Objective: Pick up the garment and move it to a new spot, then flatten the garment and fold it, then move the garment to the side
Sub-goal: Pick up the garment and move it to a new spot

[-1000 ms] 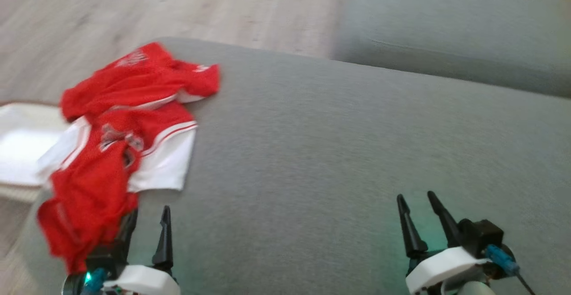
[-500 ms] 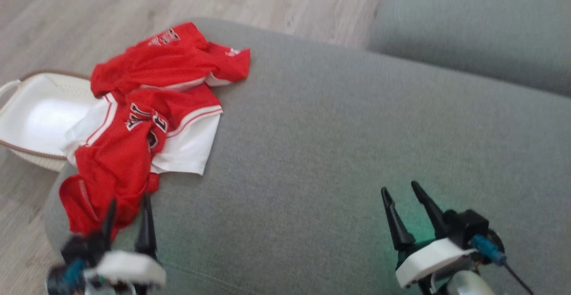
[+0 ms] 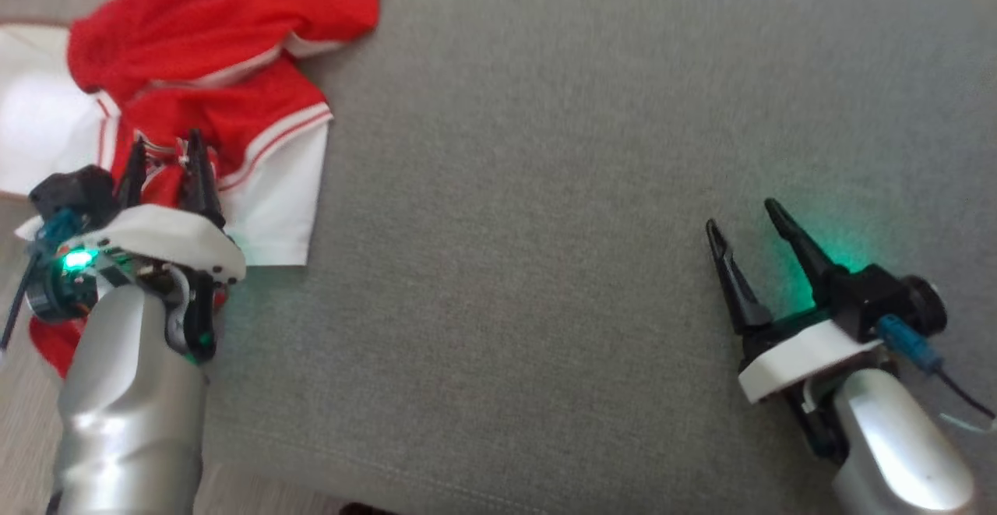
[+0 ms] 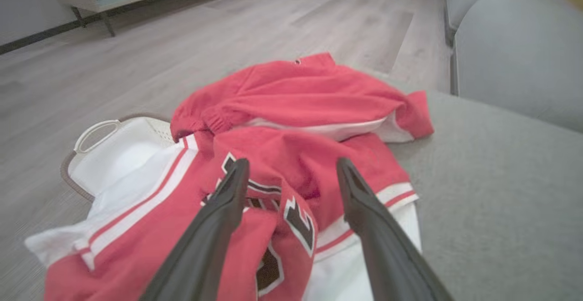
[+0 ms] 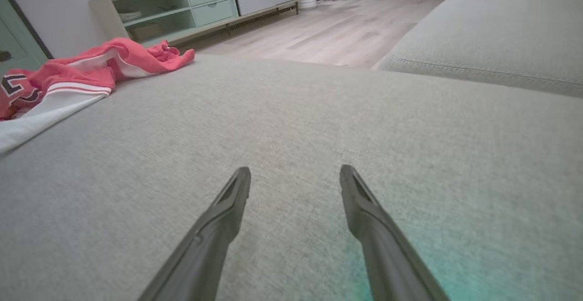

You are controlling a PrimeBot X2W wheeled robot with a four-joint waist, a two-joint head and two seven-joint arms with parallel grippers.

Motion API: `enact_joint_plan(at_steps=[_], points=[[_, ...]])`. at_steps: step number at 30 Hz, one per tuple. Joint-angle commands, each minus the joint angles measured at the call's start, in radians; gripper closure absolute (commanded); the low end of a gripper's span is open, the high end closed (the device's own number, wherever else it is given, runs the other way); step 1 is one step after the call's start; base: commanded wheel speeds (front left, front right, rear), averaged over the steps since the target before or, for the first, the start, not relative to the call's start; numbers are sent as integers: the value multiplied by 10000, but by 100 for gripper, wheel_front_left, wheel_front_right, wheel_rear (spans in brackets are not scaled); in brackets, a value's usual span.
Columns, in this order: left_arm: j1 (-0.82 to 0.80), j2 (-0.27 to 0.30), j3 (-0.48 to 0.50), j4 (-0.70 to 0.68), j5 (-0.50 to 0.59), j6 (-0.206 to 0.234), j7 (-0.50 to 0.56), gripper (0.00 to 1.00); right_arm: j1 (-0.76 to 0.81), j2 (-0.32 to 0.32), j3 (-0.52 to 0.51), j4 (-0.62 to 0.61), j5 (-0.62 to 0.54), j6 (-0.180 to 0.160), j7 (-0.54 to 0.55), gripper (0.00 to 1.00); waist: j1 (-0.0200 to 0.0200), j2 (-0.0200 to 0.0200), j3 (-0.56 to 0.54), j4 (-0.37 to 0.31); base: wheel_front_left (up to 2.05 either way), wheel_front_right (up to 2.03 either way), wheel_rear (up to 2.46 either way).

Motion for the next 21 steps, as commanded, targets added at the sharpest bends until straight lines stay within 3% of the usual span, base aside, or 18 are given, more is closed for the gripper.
enact_joint_plan(at_steps=[1,6,10,11,13,14,21], points=[[-465,564,276,110,56,135,129,0,-180,-166,269,-401,-50,-7,-120,0,-4,0,700,-149,0,0,0],[-1129,669,33,1677,292,405,444,0,-77,-573,252,-779,83,-7,-87,0,-4,0,949,-133,0,0,0],[-1317,734,-120,2737,380,368,310,0,181,-750,232,-1072,212,-7,85,0,-4,0,796,-131,0,0,0],[-1342,760,-164,2932,417,362,214,4,242,-771,231,-1135,240,-7,136,0,-4,0,737,-125,0,0,0],[-1396,770,-240,3292,446,294,56,76,365,-787,226,-1247,289,-7,239,0,-4,0,596,-105,0,0,0],[-1429,773,-271,3445,455,267,-27,99,420,-787,226,-1306,312,-7,282,0,-4,0,536,-87,0,0,0],[-1640,762,-170,4037,170,-17,-560,100,664,-780,320,-1477,438,-7,450,0,-4,0,116,27,0,0,0]])
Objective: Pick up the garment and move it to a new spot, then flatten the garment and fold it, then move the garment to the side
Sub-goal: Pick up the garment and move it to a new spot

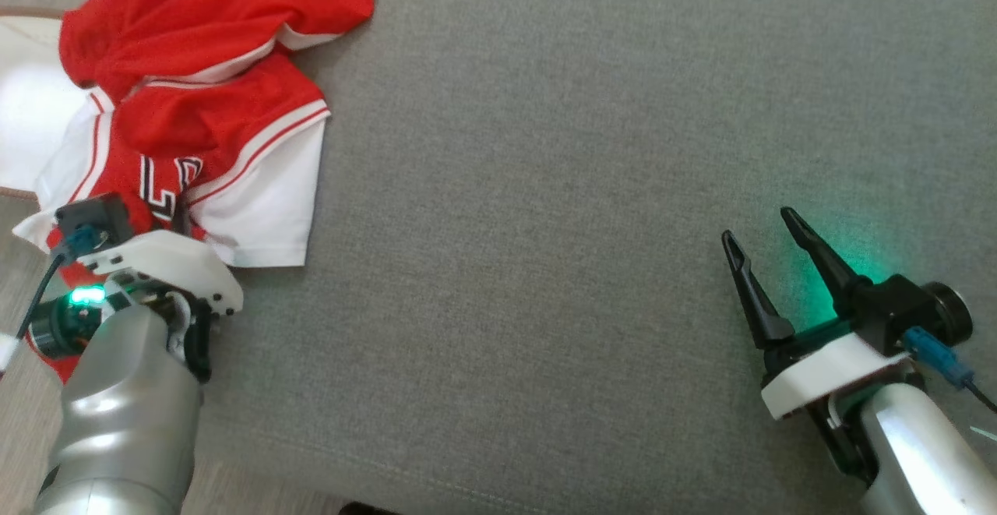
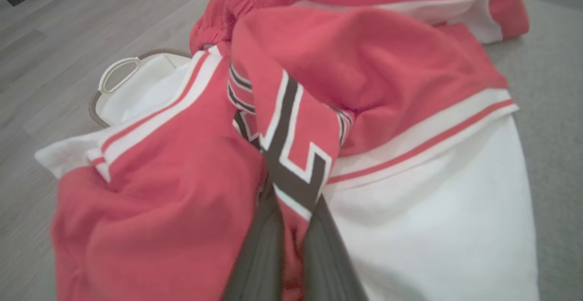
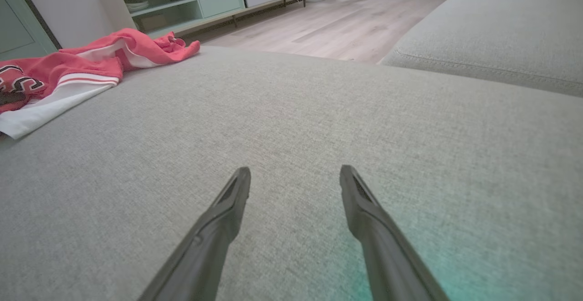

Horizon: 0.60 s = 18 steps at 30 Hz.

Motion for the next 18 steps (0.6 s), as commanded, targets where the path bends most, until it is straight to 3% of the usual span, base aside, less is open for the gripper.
enact_joint_plan(at_steps=[1,11,18], points=[[-272,558,306,-161,-63,4,-151,100,67,-23,194,-303,54,-9,-34,0,0,0,-166,38,0,0,0],[-532,970,53,-1603,-171,-436,-1138,100,593,655,61,219,341,-9,-412,0,0,0,-1649,102,0,0,0],[-138,1444,-559,-5000,-380,-566,221,100,706,1323,154,639,467,-9,-573,0,0,0,-2553,-308,0,0,0]])
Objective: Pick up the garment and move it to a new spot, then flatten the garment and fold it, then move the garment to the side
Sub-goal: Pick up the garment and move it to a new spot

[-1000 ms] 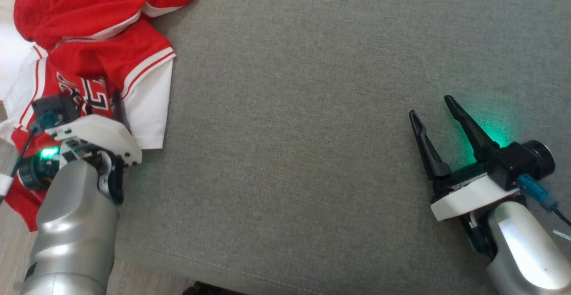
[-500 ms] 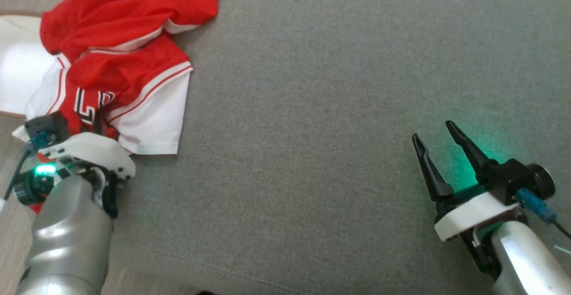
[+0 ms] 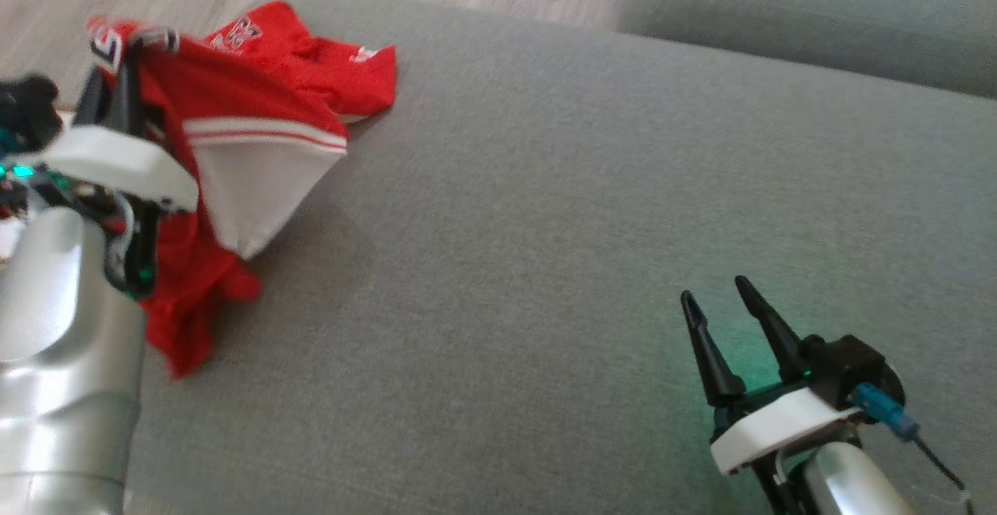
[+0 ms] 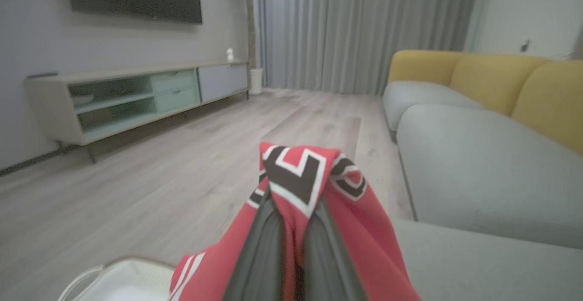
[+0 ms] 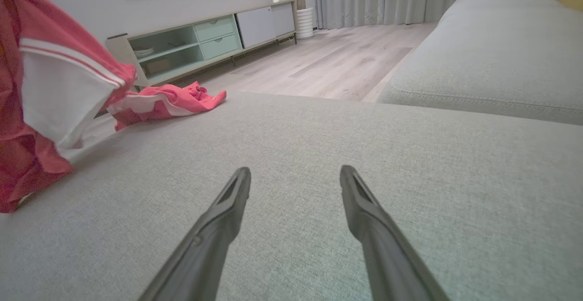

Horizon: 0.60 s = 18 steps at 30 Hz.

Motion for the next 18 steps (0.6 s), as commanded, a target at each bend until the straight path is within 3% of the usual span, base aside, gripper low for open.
enact_joint_plan(at_steps=[1,9,13,18], points=[[-156,569,118,-1313,-228,-41,420,100,-120,107,207,-187,87,-9,-150,0,2,0,-376,-338,0,0,0],[882,966,-60,-6863,-1199,103,3332,100,-296,609,472,-608,63,-9,-161,0,2,0,-583,-1548,0,0,0],[1263,700,-412,-8369,-1678,201,4281,100,-448,787,715,-905,77,-9,-162,0,2,0,-484,-2425,0,0,0],[1643,-8,-1252,-9094,-2100,260,4821,100,-608,939,838,-1274,112,-9,-163,0,2,0,-264,-3622,0,0,0]])
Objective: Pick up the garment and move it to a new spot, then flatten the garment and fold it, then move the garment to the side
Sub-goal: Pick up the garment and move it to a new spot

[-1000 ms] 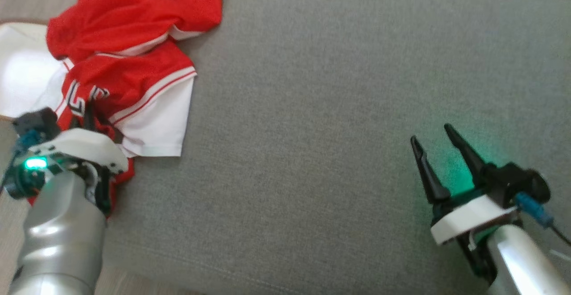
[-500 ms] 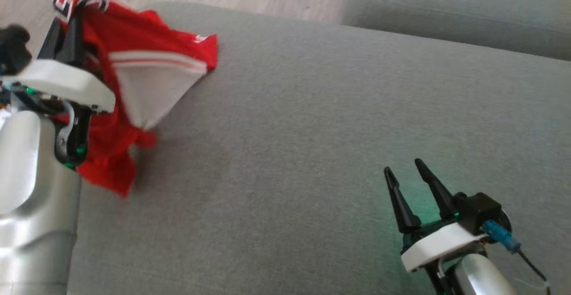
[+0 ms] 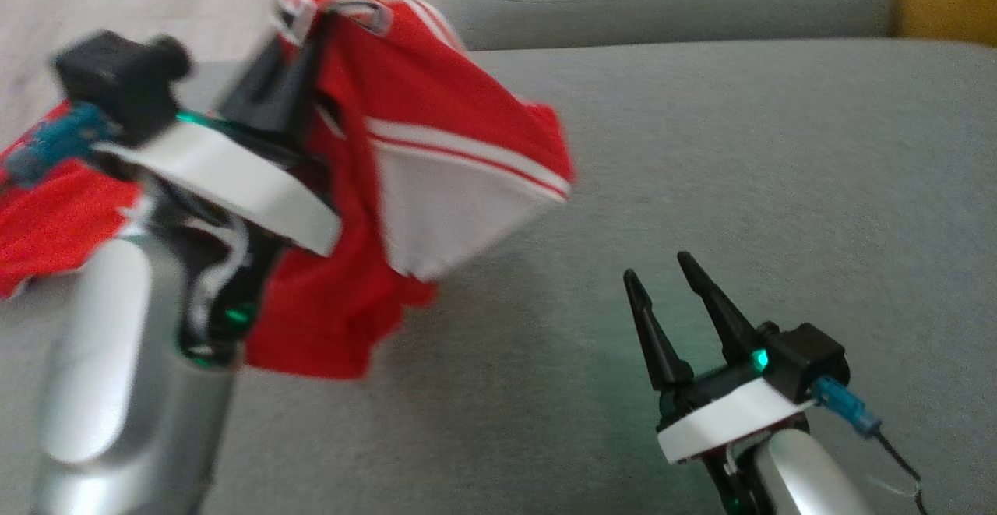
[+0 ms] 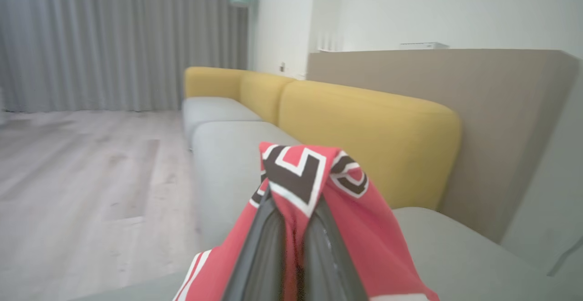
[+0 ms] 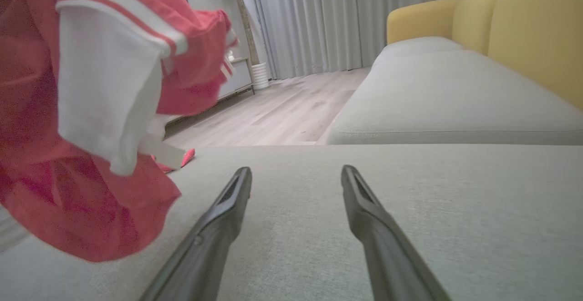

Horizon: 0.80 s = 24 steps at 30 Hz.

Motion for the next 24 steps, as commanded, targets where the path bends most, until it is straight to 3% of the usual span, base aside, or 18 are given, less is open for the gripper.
enact_joint_plan(at_steps=[1,9,14,20,21,22,23,24], points=[[-290,-2,159,-453,-198,27,102,100,-537,108,239,-453,64,-9,-113,0,0,-1,260,-1097,0,0,0],[-399,-592,-522,276,-852,-85,322,100,-766,214,396,-826,124,-9,-114,0,0,-1,729,-2732,0,0,0],[-1016,-532,-596,2194,-956,-184,32,100,-920,246,480,-918,232,-9,-114,0,0,-1,1070,-3606,0,0,0],[-1995,-275,-751,5177,-348,-266,-1800,100,-1074,255,750,-1008,554,-9,-114,0,0,-1,1350,-4328,0,0,0],[-2152,-250,-867,5616,-219,-276,-2179,95,-1079,255,753,-1019,596,-9,-114,0,0,-1,1370,-4375,0,0,0],[-2279,-244,-913,6110,-122,-279,-2497,66,-1076,255,742,-1029,629,-9,-114,0,0,-1,1389,-4409,0,0,0],[-2401,-239,-975,6590,-24,-282,-2772,20,-1077,256,739,-1030,642,-9,-114,0,0,-1,1400,-4430,0,0,0],[-2499,-238,-1082,7005,43,-287,-3044,0,-1079,256,754,-1021,645,-9,-114,0,0,-1,1392,-4456,0,0,0]])
